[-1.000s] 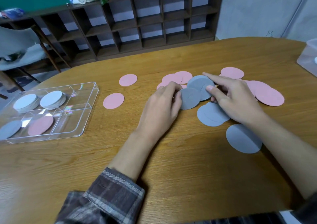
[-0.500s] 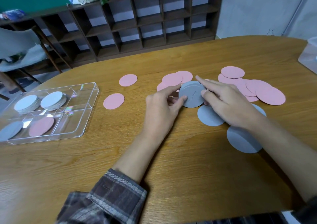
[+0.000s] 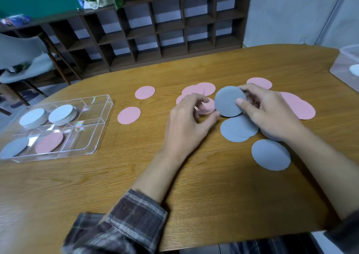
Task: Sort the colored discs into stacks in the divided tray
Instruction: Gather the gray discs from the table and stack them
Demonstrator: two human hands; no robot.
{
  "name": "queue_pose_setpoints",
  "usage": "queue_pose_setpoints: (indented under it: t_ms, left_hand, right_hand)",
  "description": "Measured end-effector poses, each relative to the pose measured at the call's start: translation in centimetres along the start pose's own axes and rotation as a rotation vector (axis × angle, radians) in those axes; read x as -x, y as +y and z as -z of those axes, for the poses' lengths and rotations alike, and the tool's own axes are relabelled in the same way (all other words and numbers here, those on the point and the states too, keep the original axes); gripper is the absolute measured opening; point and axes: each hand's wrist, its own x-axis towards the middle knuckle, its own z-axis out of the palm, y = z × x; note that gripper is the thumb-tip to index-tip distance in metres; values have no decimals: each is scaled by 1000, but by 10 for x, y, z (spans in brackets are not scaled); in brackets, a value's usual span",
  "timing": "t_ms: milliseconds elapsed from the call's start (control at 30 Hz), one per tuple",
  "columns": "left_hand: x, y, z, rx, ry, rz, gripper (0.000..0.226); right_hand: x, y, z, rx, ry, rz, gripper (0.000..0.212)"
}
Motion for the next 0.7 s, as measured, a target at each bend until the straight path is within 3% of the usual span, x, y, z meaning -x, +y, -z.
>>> queue_pose_setpoints:
  t_ms: [67,133,300,567,700]
  left_hand:
    - [3,2,-3,30,-185,-42,36]
    - [6,4,-7,-47,-365,-97,54]
    - [3,11,-14,-100,-409,-111,74]
    - [0,8,-31,-82,-407,-188,44]
    - [-3,8,-25,-63,-379,-249,27]
  right_hand:
    - [1,8,10,-28,19,-44,20]
    - [3,14,17,-14,23,-54,22]
    - [14,20,28,24,114,-43,23]
    - [8,25,20,24,108,-24,26]
    - [5,28,16,-27,95,-17,39]
